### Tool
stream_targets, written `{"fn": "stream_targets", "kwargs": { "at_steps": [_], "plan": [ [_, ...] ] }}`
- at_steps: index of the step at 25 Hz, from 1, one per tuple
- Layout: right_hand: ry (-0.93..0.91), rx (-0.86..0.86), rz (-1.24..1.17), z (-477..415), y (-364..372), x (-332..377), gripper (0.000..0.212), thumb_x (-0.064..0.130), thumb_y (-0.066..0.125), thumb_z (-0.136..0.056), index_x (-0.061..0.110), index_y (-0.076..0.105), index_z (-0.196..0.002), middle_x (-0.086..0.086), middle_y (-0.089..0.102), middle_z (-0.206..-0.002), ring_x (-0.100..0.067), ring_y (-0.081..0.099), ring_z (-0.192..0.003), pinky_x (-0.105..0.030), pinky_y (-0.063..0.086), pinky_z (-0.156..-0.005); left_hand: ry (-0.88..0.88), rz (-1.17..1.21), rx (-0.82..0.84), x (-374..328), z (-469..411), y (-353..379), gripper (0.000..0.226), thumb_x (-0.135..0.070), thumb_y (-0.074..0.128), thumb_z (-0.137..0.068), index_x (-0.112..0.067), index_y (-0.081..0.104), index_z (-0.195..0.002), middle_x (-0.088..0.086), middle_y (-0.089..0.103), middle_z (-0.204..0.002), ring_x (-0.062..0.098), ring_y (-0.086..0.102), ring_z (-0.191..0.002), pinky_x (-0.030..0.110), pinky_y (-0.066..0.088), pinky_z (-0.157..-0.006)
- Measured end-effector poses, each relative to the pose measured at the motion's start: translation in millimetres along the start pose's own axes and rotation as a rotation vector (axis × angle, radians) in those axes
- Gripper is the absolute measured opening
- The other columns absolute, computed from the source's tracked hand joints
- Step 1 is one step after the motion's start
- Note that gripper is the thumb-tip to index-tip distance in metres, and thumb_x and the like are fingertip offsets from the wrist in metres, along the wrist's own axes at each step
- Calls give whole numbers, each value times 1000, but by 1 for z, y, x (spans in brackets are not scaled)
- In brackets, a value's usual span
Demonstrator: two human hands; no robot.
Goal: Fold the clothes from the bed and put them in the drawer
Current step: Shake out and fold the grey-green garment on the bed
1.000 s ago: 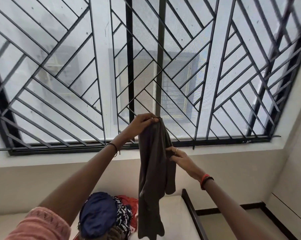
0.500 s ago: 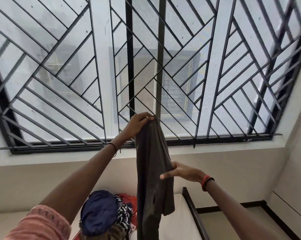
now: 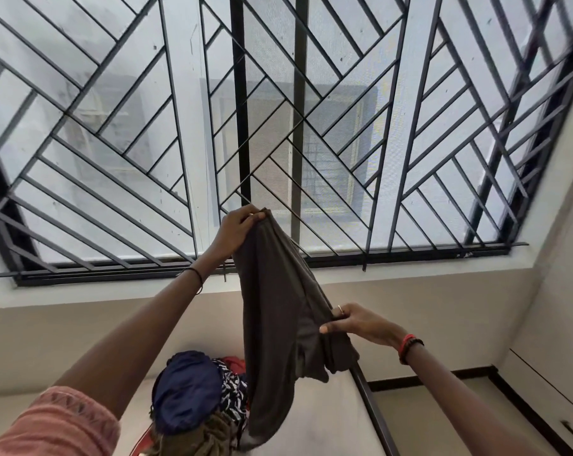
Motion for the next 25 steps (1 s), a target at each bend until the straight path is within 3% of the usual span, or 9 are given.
{"fn": "stream_targets", "kwargs": {
  "at_steps": [3, 7, 9, 12, 15, 17, 19, 21, 25],
  "plan": [
    [25, -40, 210, -8, -1, -14, 38, 37, 74, -78, 5, 58, -66, 3, 51, -68, -8, 48, -69, -24, 38, -69, 30, 5, -6, -9, 3, 4, 10, -17, 57, -93, -17, 67, -89, -5, 65, -80, -7, 56, -73, 6, 37, -69],
    [15, -111, 277, -12, -4, -24, 16, 17, 81, -73, 21, 65, -74, 13, 64, -67, 2, 58, -65, -19, 48, -68, 51, 6, 1, -21, 4, 12, 13, -16, 58, -92, -10, 69, -95, 1, 69, -90, 2, 57, -84, 8, 37, -75],
    [4, -136, 260, -7, -6, -26, 19, 14, 82, -71, 15, 67, -83, 5, 66, -74, -2, 61, -69, -22, 51, -69, 50, -3, -6, -22, 5, 10, 12, -17, 58, -92, -12, 69, -94, 1, 69, -89, -1, 57, -81, 8, 37, -75],
    [18, -125, 309, -1, -9, -27, 17, 7, 79, -73, 17, 66, -79, 11, 64, -70, 5, 59, -65, -12, 46, -66, 49, -31, -16, -20, 8, 5, 12, -16, 57, -93, -11, 68, -92, 1, 67, -85, -8, 55, -73, 5, 35, -71],
    [10, -114, 408, 2, -12, -26, 26, 8, 76, -76, 30, 63, -73, 15, 62, -68, 11, 56, -62, -9, 42, -64, 33, -64, -9, -14, 13, 6, 13, -17, 57, -93, -10, 68, -92, 1, 66, -85, 4, 55, -77, 5, 35, -70],
    [-15, -97, 471, 4, -17, -27, 30, 7, 69, -78, 33, 60, -67, 14, 58, -67, 7, 53, -60, -15, 41, -64, 17, -92, -13, -6, 17, 5, 14, -17, 56, -94, -8, 67, -92, 4, 66, -84, 12, 56, -81, 5, 34, -70],
    [-13, -45, 384, 11, -14, -25, 13, 9, 56, -76, 17, 59, -67, 3, 54, -68, -7, 49, -62, -24, 39, -62, -7, -91, -32, 5, 21, -1, 14, -16, 56, -94, -8, 68, -93, 7, 67, -86, 14, 57, -83, 6, 35, -71],
    [-38, 37, 176, 19, -8, -21, 12, 9, 49, -77, 3, 60, -78, -7, 53, -74, -16, 48, -67, -26, 40, -63, -38, -82, -54, 14, 25, -8, 14, -14, 56, -94, -8, 68, -95, 4, 67, -89, 14, 58, -86, 11, 37, -72],
    [-9, 47, -109, 25, 1, -17, 10, 13, 58, -82, 8, 59, -73, 4, 57, -71, -6, 54, -72, -18, 43, -74, -51, -35, -87, 12, 27, -13, 13, -16, 55, -94, -13, 67, -93, 3, 67, -88, 14, 58, -87, 21, 38, -77]
  ]
}}
Point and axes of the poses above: each hand's wrist, its own z-axis away from the middle knuckle, its own y-axis out of the palm, x = y × z, the point moved 8 cm from there along -z, towards the middle knuckle
